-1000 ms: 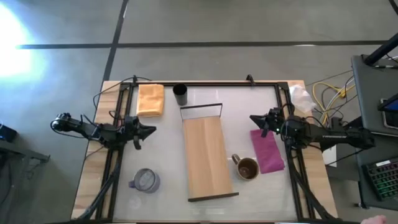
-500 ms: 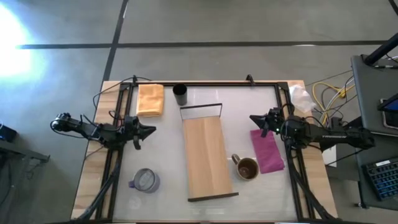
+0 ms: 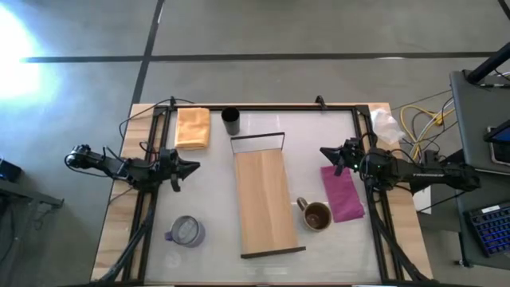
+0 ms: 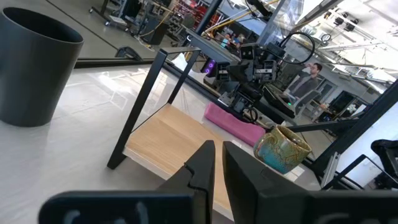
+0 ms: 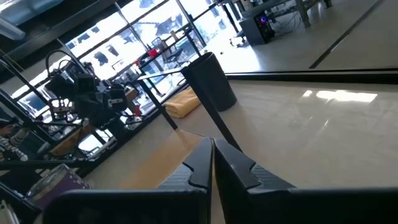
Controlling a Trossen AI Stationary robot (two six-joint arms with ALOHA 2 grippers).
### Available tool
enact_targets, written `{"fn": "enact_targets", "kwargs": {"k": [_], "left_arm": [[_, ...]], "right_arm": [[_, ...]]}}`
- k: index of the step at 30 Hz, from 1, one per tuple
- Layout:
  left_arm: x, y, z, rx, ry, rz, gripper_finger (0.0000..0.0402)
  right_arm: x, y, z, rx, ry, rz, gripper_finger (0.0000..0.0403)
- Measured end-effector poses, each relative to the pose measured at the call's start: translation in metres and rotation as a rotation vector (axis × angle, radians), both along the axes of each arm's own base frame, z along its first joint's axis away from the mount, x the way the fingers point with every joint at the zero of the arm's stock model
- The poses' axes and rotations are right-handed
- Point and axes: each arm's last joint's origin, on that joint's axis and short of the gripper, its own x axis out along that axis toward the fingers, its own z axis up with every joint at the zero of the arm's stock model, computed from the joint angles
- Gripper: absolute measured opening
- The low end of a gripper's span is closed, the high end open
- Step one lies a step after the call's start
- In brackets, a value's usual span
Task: Stack small to large cups/mugs on shelf
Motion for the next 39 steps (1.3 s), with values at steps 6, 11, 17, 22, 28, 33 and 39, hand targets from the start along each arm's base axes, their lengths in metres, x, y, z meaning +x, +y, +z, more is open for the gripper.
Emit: {"fn": "enact_targets", "kwargs": {"k": [6,11,17,22,28,33,39], "left_arm": [[0.000,0.000,0.000,0.000,0.000,0.000,0.0017],[0.000,0.000,0.000,0.000,0.000,0.000,0.0017],[0.000,0.000,0.000,0.000,0.000,0.000,0.0017],[0.000,0.000,0.000,0.000,0.000,0.000,0.0017],[0.000,0.000,0.000,0.000,0.000,0.000,0.0017],[0.000,0.000,0.000,0.000,0.000,0.000,0.0017],[0.000,0.000,0.000,0.000,0.000,0.000,0.0017]], "right_arm": [[0.001,0.007,0.021,0.094,-0.259,0.250,0.0009],[-0.004,0.011,0.044,0.219,-0.528,0.399,0.0009],[-0.013,0.011,0.062,0.600,-0.828,0.517,0.0009],[-0.014,0.009,0.062,0.525,-0.852,0.415,0.0009],[-0.015,0.007,0.063,0.195,-0.793,0.276,0.0009],[-0.014,0.000,0.064,0.156,-0.774,-0.017,0.0009],[-0.009,-0.001,0.117,0.036,-0.805,-0.058,0.0009]]}}
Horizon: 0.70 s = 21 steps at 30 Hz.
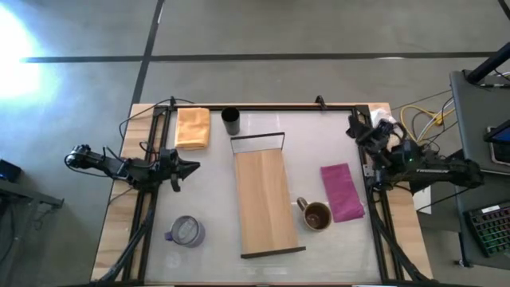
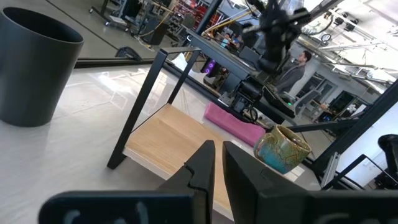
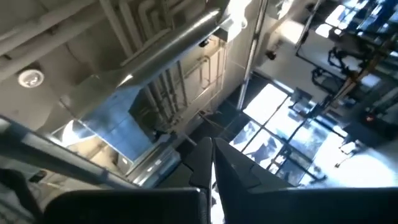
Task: Stack small to large cups/mugs on shelf
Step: Put the purple mug on the shelf
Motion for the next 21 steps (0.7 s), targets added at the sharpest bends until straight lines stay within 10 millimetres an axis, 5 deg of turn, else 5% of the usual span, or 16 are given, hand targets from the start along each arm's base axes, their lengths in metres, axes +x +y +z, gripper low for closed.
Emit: {"fn": "enact_targets", "kwargs": {"k": [4,8,15,21], "left_arm": [[0.000,0.000,0.000,0.000,0.000,0.000,0.0017],[0.000,0.000,0.000,0.000,0.000,0.000,0.0017],[0.000,0.000,0.000,0.000,0.000,0.000,0.0017],[0.000,0.000,0.000,-0.002,-0.006,0.002,0.0017]], "right_arm": [[0.017,0.000,0.055,-0.151,0.086,-0.013,0.0009],[0.043,-0.007,0.088,-0.106,0.532,-0.115,0.0020],[0.053,-0.011,0.112,0.103,1.155,-0.060,0.0082],[0.052,-0.009,0.113,0.223,1.382,0.023,0.0147]]}}
